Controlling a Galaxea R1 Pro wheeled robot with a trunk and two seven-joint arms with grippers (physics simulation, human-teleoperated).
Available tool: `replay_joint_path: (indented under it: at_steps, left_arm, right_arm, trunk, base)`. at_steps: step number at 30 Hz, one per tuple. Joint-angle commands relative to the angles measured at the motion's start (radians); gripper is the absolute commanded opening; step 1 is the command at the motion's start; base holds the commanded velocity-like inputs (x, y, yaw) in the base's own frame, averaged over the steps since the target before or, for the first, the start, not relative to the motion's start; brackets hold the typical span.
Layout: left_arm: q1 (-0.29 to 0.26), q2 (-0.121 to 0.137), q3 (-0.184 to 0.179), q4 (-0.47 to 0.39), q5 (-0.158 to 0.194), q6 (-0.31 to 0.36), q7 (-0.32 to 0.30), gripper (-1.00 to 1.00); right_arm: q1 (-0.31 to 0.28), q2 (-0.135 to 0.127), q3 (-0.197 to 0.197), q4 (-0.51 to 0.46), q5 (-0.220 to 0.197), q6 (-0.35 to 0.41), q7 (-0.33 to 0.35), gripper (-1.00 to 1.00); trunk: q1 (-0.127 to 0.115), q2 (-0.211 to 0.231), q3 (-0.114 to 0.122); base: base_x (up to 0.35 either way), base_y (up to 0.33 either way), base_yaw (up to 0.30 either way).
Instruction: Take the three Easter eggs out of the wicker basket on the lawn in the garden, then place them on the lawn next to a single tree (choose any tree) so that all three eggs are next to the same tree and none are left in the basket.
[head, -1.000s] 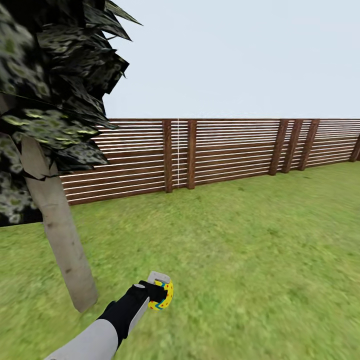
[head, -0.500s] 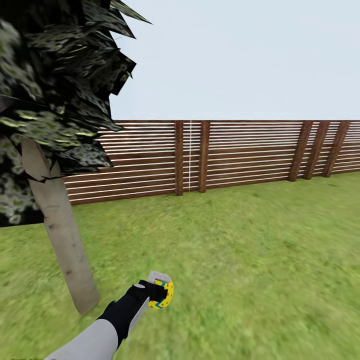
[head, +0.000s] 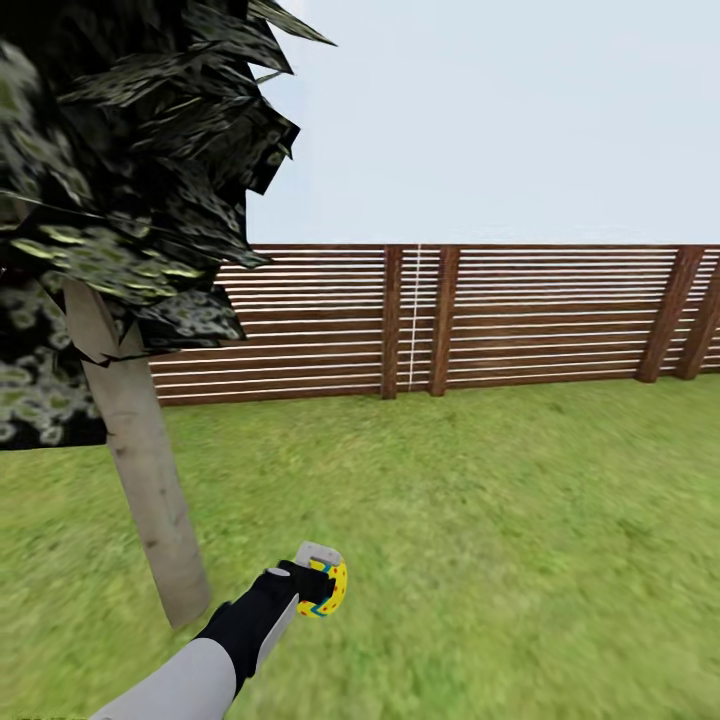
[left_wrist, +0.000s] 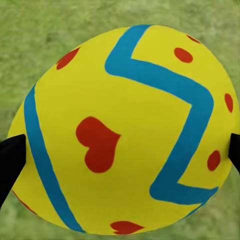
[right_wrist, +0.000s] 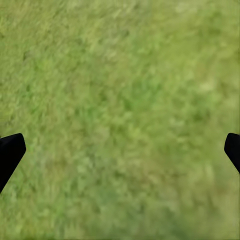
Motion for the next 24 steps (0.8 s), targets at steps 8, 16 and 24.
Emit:
replay_joint_path:
  at_steps: [8,16,24]
  left_arm:
    - [-0.001,0.001,-0.004,-0.001,0.0,0.005,0.002,-1.0]
    - [-0.001,0.0,-0.004,-0.001,0.0,0.004,0.002,-1.0]
    - [-0.001,0.0,-0.004,-0.001,0.0,0.004,0.002,-1.0]
  right_arm:
    - [0.0,0.0,-0.001,-0.002,-0.008,0.009,0.001,1.0]
    - [0.0,0.001,-0.001,-0.002,-0.008,0.009,0.001,1.0]
    - [0.0,0.001,-0.001,-0.002,-0.008,0.009,0.001,1.0]
  trunk:
    - [0.001,-0.001,0.005]
    - [0.001,-0.001,0.012]
    - [0.001,-0.001,0.018]
  base:
    - [0.24,-0.146,0.263]
    - [0.263,-0.007,0.263]
    - [0.265,-0.154,0.263]
